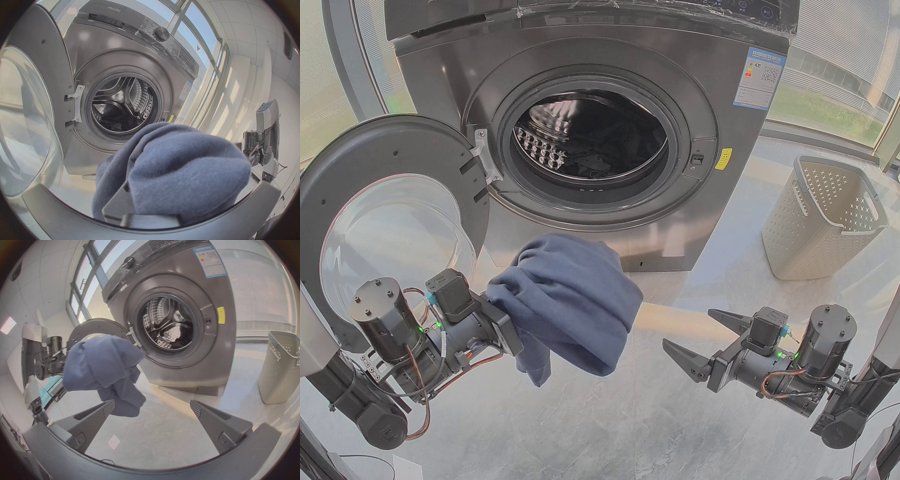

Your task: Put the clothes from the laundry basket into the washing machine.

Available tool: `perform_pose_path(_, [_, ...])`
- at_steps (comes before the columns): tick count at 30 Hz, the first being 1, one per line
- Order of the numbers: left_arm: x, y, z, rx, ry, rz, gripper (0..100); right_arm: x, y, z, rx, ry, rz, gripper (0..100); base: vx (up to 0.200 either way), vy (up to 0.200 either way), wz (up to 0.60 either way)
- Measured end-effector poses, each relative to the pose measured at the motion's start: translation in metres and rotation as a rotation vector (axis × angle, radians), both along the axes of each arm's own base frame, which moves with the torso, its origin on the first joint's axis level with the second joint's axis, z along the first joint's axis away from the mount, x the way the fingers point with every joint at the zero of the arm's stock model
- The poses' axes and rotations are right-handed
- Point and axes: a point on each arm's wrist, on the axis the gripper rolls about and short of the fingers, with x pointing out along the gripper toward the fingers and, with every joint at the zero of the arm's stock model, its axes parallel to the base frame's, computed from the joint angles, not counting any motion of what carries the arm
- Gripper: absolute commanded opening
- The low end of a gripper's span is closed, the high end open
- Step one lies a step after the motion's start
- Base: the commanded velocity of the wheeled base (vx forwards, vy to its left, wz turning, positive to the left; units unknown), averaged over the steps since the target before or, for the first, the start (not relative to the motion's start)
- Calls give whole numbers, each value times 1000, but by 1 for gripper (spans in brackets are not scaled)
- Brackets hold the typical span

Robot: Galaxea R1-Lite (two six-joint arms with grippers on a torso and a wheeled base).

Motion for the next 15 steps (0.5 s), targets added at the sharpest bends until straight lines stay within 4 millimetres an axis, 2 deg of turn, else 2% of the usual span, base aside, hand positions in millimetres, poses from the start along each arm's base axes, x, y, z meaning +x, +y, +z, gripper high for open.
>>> perform_pose_path(9, [-7,5,0,12,-1,3,0,4,-2,-2,7,14,-35,100,0,0,0])
perform_pose_path(15, [-5,5,-1,28,-10,9,0,4,-1,-3,6,15,-34,100,200,0,0])
